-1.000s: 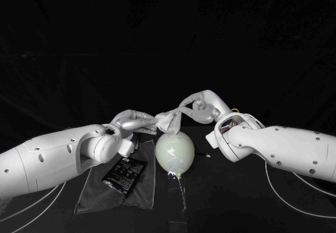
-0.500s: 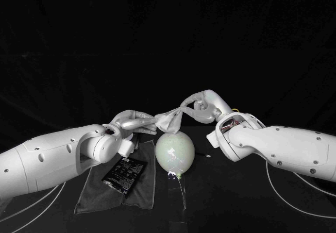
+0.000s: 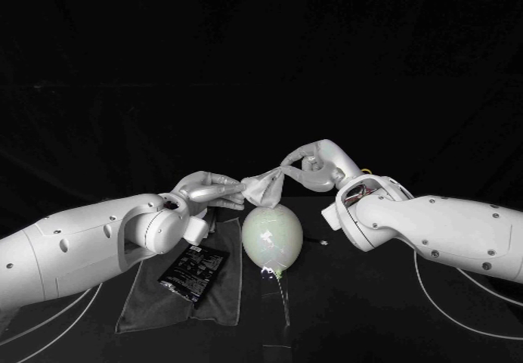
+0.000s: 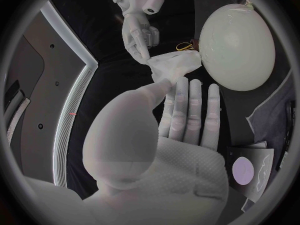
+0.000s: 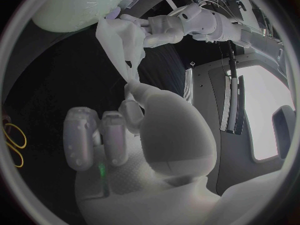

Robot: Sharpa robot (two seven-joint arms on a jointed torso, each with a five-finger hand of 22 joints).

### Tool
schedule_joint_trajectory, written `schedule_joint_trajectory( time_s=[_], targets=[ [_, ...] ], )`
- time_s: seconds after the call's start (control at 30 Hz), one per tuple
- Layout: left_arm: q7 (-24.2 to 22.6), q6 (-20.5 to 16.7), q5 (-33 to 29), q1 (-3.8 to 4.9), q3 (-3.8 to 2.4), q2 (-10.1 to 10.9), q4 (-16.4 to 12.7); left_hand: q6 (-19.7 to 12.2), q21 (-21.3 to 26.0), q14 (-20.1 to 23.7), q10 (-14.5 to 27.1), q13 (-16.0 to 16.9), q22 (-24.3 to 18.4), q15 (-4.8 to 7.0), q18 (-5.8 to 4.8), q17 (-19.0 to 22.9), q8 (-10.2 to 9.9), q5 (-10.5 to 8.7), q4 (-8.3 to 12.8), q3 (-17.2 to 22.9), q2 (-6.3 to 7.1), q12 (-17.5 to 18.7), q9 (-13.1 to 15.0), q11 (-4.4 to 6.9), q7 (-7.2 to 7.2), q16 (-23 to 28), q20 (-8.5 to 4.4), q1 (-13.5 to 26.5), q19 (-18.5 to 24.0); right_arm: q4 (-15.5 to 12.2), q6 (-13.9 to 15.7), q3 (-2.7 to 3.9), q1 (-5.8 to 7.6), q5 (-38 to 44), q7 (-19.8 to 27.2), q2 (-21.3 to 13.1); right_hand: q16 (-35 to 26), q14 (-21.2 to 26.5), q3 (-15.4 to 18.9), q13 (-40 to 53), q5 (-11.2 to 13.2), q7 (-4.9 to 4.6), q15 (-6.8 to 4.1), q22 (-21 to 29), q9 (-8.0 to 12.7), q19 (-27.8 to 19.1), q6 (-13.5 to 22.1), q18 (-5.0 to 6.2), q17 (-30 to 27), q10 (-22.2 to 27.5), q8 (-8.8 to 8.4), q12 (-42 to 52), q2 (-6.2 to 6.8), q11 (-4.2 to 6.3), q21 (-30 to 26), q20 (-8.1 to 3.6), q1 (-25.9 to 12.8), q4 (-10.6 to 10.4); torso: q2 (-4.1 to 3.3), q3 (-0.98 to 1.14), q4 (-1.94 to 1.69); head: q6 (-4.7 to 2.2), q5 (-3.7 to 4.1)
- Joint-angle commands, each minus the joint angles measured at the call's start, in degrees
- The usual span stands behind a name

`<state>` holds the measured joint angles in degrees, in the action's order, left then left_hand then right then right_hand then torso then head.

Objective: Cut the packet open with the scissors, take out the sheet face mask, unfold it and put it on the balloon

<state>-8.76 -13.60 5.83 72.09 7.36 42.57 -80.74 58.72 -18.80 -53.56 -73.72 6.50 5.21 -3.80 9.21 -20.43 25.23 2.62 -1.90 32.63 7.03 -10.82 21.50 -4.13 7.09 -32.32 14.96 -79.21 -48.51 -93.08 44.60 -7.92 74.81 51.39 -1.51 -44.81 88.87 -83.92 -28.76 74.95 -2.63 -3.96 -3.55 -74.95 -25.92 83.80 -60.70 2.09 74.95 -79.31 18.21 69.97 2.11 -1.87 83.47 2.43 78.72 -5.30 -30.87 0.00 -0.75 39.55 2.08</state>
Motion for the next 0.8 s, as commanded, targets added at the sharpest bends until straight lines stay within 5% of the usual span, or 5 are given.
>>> schedule_joint_trajectory(
  time_s=[0.03, 0.8],
  targets=[
    [-0.7, 1.2, -0.4, 0.05, -0.06, -0.1, -0.1, -0.5, -0.1, -0.2, -0.2, 0.0, 0.0, -0.04, 1.12, 0.1, 0.2, 0.11, 0.1, -0.4, -0.3, 0.2, 2.9, 0.0, -0.15, 0.4, 0.24, 0.2, 0.2, -0.1, -0.4, 0.06, 0.05, 0.7, 0.1, 0.1, 0.2, -5.8, -0.3, 0.8, -0.2, 0.15, -0.47, -13.2, -2.4, 3.4, -0.4, -0.7, 13.9, -3.7, 1.65, 0.2, -0.39, 2.45, 0.2, -0.14, 0.1, 0.0, 0.03, -0.01, 0.0, -0.05, 0.0],
    [-1.1, 1.0, 0.3, 0.05, -0.06, -0.2, -0.2, -0.6, 0.0, 0.0, -0.1, -0.1, 0.0, 0.02, 1.17, 0.1, 0.3, 0.14, 0.9, -0.9, -0.32, 0.5, 3.3, 0.03, 0.03, 0.6, 0.21, -0.6, 0.2, -0.6, -0.3, 0.06, 0.05, 0.8, 0.2, 0.4, 0.2, -5.8, -0.5, 0.9, -0.2, 0.16, -0.48, -13.2, -2.5, 3.4, -0.3, -0.71, 13.9, -3.7, 1.78, 0.2, -0.29, 2.46, 0.2, -0.15, 0.0, 0.1, 0.02, 0.02, 0.02, -0.05, 0.03]
  ],
)
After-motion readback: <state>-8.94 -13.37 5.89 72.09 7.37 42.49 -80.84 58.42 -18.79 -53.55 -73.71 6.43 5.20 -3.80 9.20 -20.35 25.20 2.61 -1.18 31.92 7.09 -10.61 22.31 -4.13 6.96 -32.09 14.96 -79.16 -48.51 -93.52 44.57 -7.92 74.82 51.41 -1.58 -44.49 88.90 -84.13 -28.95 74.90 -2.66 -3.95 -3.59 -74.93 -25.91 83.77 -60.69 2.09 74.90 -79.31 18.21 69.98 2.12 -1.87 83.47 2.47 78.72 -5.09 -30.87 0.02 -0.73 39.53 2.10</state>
